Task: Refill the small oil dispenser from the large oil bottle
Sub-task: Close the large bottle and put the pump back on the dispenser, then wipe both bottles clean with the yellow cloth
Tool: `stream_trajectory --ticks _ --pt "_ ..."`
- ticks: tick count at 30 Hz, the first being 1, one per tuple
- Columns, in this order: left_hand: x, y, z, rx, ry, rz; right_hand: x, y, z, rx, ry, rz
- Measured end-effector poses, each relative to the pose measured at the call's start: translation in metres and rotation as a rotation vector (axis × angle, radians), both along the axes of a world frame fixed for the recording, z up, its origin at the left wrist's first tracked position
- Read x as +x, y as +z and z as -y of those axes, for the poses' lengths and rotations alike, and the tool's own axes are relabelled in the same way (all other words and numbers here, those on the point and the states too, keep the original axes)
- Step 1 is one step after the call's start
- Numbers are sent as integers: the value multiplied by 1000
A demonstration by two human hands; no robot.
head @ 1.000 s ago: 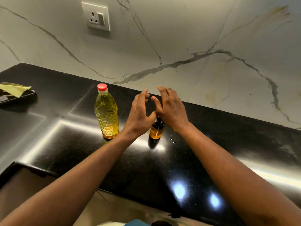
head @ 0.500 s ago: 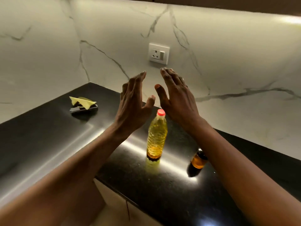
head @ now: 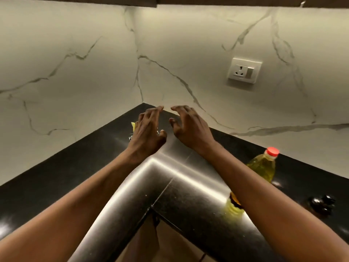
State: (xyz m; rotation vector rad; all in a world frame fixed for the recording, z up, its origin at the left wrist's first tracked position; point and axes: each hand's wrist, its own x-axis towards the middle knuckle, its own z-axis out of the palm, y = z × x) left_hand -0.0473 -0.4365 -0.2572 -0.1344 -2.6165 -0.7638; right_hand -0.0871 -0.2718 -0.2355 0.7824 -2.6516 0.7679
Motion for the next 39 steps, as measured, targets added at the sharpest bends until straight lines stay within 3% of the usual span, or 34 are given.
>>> stream_trajectory --ticks 5,13,21,26,33,37,39 --pt "-26 -30 70 -5 47 113 -24 -35 54 7 -18 91" --pt "-95 -81 147 -112 56 308 -95 -81 119 184 28 252" --pt "-163 -116 183 -362 54 466 -161 -130 164 646 133 441" --pt "-184 -133 182 -474 -21 542 -176 -157 180 745 122 448" --pt "-190 -136 179 -454 10 437 -173 -157 180 502 28 182" --pt "-183 -128 178 -290 28 257 -173 -149 170 212 -28 109" --pt "-175 -118 175 -106 26 167 -172 -143 162 50 -43 116"
